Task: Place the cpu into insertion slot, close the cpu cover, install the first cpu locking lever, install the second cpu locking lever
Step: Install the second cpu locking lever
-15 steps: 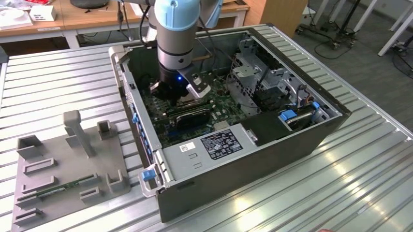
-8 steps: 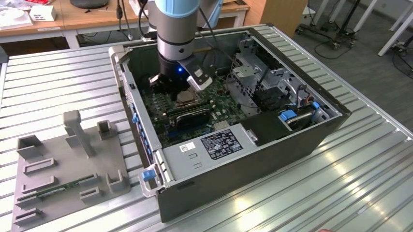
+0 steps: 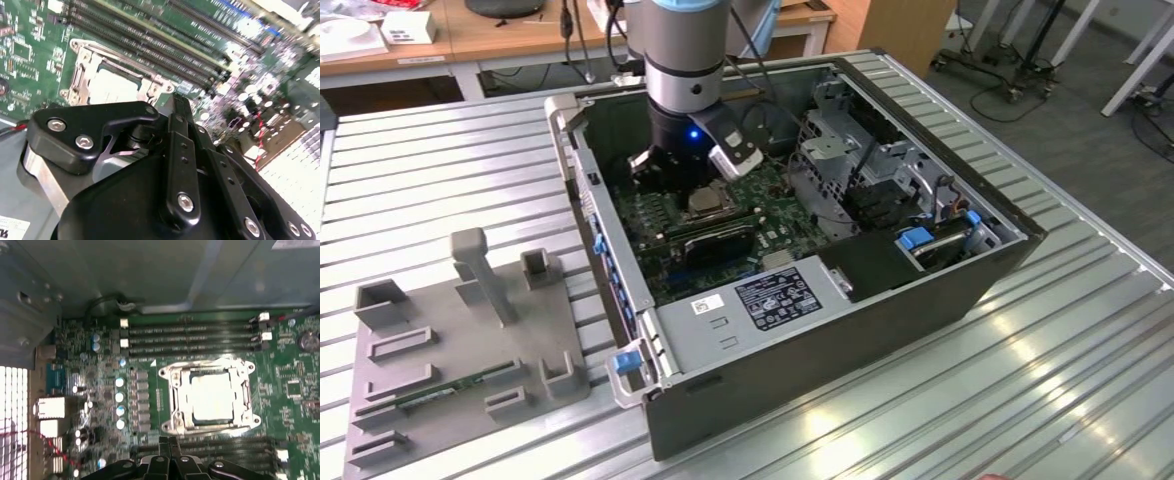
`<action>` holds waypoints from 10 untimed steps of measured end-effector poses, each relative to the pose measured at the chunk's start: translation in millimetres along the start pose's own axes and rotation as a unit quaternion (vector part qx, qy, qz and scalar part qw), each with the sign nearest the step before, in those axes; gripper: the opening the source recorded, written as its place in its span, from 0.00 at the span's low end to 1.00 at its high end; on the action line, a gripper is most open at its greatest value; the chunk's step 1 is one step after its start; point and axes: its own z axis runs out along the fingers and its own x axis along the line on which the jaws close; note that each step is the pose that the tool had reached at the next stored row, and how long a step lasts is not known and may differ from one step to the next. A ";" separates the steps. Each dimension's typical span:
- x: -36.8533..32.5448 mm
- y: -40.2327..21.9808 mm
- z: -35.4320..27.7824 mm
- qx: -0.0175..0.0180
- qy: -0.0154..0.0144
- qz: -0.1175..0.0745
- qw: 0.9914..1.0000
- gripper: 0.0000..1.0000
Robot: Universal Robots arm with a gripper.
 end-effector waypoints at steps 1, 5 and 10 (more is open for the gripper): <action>-0.1 0.0 0.0 0.004 0.000 0.000 1.000 0.11; -2.8 0.3 0.0 0.004 0.000 0.000 1.000 0.11; -18.3 1.3 0.6 0.004 0.000 0.000 1.000 0.11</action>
